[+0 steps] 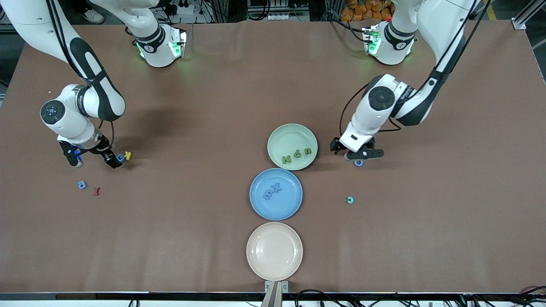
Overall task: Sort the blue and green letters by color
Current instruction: 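Grasp the blue c with the right gripper while the left gripper grasps the B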
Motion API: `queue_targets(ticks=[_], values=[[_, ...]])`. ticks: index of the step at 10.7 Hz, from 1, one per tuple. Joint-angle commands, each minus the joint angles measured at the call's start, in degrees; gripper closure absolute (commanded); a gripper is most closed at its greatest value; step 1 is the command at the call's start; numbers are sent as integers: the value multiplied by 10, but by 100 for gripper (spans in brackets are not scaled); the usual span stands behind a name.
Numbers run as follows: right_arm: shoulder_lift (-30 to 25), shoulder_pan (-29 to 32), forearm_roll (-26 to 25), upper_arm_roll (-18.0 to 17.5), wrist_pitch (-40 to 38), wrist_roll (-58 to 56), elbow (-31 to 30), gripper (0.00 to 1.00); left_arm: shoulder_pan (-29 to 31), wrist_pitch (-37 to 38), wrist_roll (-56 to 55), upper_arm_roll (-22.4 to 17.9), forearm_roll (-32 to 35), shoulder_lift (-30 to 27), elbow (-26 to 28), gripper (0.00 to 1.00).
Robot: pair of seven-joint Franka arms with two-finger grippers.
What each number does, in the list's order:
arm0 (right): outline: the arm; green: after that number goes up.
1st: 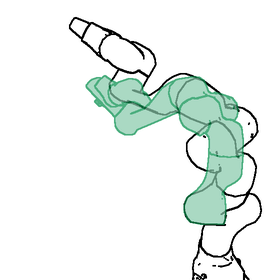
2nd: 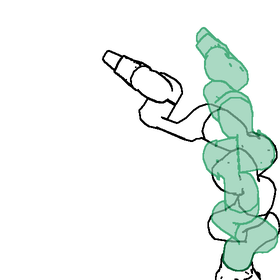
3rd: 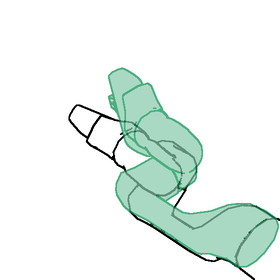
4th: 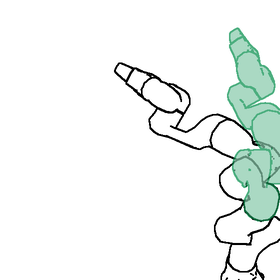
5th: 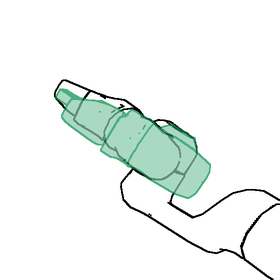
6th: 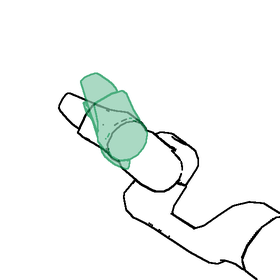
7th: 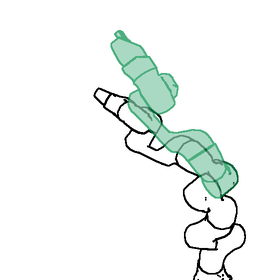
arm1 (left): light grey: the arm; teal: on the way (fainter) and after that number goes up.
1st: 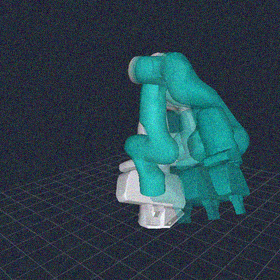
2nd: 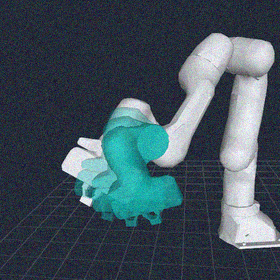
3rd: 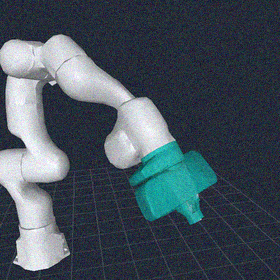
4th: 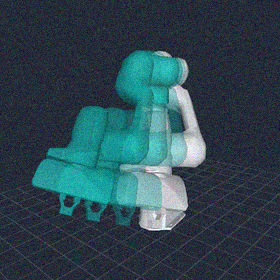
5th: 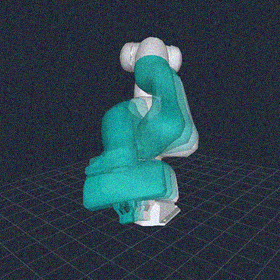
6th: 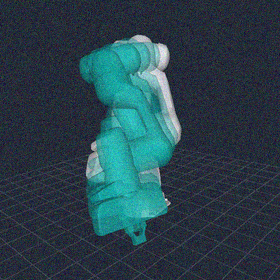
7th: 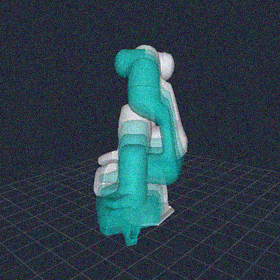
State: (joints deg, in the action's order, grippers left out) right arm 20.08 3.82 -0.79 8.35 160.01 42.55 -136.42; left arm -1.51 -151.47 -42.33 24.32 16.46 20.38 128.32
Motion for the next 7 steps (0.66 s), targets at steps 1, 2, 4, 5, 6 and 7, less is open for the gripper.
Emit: queue_targets(ticks=[1,2,4,5,6,7], values=[[1,8,2,-8,14,12,-12,0,62,-8,97,8,9,-15,32,0],[4,8,3,-9,14,12,-12,0,73,-8,116,6,9,-10,32,0],[6,7,9,-9,14,12,-12,3,102,6,165,-3,12,4,31,0],[6,6,11,-10,14,12,-12,9,133,11,193,-2,25,4,32,0],[8,5,11,-10,14,12,-12,18,146,14,197,-2,28,4,32,0],[8,5,11,-10,14,12,-12,24,147,17,197,-2,28,7,32,0]])
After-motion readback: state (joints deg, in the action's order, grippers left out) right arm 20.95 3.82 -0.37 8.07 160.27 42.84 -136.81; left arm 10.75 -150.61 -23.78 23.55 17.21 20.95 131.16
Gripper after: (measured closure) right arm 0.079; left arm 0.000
